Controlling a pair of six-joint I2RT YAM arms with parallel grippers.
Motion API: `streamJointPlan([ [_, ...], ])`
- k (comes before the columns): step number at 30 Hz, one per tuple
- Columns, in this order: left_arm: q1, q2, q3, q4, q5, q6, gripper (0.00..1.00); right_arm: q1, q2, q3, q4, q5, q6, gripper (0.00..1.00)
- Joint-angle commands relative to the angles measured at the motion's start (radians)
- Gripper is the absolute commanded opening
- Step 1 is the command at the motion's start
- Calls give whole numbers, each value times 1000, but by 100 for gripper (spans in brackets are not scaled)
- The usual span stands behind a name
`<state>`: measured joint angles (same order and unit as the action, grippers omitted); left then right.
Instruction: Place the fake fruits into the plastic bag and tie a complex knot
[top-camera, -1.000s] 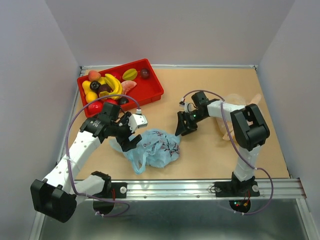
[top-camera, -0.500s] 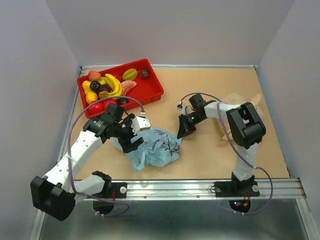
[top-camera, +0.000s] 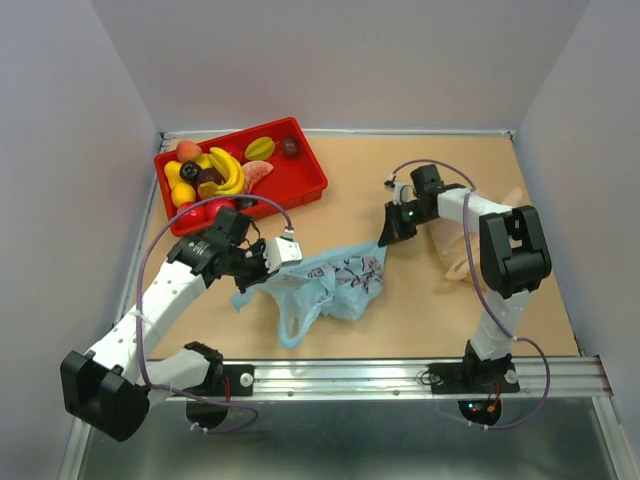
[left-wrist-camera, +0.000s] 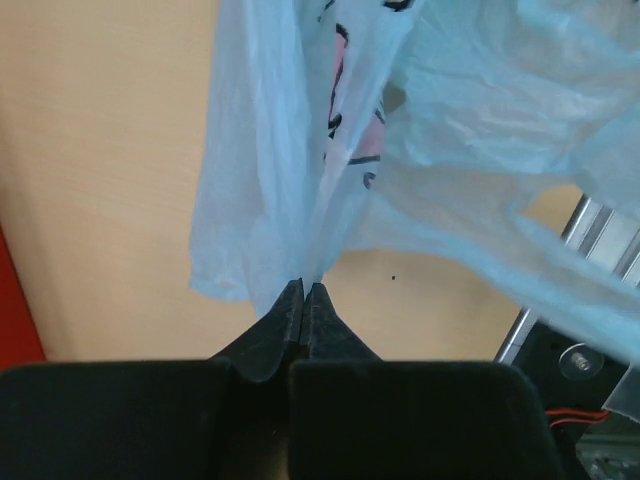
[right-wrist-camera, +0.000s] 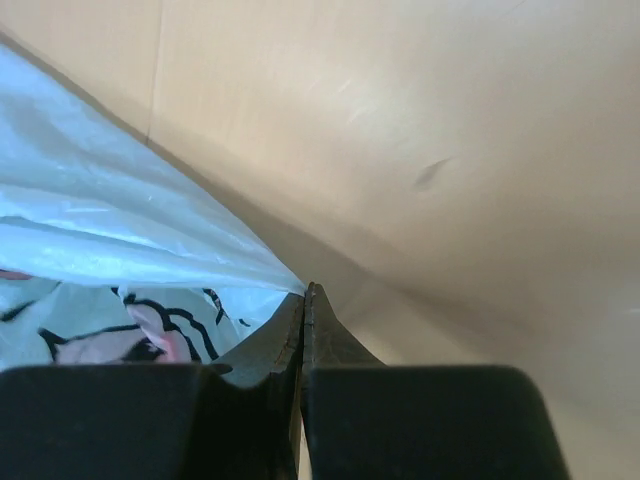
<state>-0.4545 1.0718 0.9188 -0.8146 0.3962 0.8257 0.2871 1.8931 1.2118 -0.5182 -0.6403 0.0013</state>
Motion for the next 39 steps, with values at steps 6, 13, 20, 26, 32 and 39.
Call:
streamJointPlan([
  [6, 0, -56, 72, -104, 93, 37, 0, -215, 175, 388, 21, 208, -72, 1],
  [13, 0, 123, 199, 20, 208, -195, 0, -212, 134, 514, -17, 97, 78, 96],
  [20, 14, 241, 311, 253, 354, -570, 0, -246, -219, 315, -45, 137, 71, 100],
  [26, 31, 234, 272, 593, 469, -965, 0, -252, -518, 42, -48, -116, 106, 100],
  [32, 31, 281, 247, 968, 558, -1367, 0, -247, -627, -194, 33, -145, 155, 100],
  [39, 31, 333, 201, 1221, 604, -1585, 0, -129, -672, -351, 269, -85, 203, 100],
])
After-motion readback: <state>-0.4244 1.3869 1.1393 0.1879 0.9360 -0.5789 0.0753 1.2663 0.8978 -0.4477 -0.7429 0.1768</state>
